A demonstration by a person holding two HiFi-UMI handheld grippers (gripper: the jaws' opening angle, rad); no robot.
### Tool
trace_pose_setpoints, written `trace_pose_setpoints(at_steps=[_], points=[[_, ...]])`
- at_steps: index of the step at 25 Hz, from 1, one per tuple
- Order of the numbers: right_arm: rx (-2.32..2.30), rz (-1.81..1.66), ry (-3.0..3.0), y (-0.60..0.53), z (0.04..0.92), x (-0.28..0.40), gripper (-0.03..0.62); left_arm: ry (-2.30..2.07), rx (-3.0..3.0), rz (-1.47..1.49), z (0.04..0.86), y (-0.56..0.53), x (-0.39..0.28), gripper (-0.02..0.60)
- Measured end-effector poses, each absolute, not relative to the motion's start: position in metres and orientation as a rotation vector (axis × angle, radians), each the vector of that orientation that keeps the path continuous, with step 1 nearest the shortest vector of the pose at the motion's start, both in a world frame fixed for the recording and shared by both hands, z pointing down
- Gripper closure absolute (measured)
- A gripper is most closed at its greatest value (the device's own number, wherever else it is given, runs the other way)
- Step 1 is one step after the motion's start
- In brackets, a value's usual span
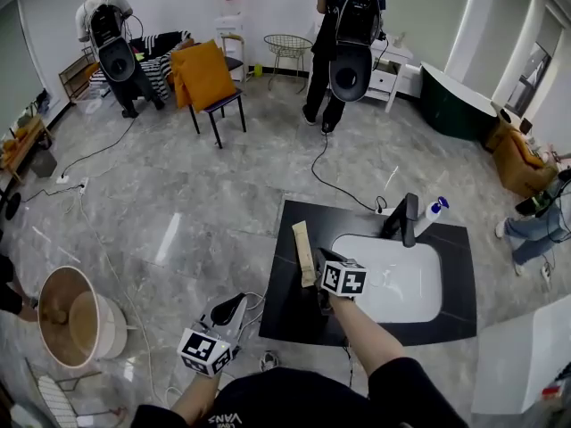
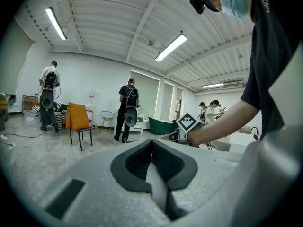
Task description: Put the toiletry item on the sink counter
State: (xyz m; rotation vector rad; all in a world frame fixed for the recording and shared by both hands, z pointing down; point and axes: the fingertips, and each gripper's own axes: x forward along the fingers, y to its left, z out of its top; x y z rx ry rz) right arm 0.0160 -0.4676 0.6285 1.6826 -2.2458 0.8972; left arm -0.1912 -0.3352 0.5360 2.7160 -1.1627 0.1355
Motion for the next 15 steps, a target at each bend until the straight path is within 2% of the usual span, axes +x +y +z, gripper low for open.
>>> trace_pose_setpoints(at_steps=[6,15], points=[[1.667,0.754,-2.403,-0.440,0.590,0.018,0.594,-1.192,2.712,0.128,0.529,-0.322,-0.182,0.572],[1.665,0.731,-2.503,-0.390,0.559,0.033,0.594,-1.249,2.693,0.142,0.523,-0.299,-0.164,0.572]])
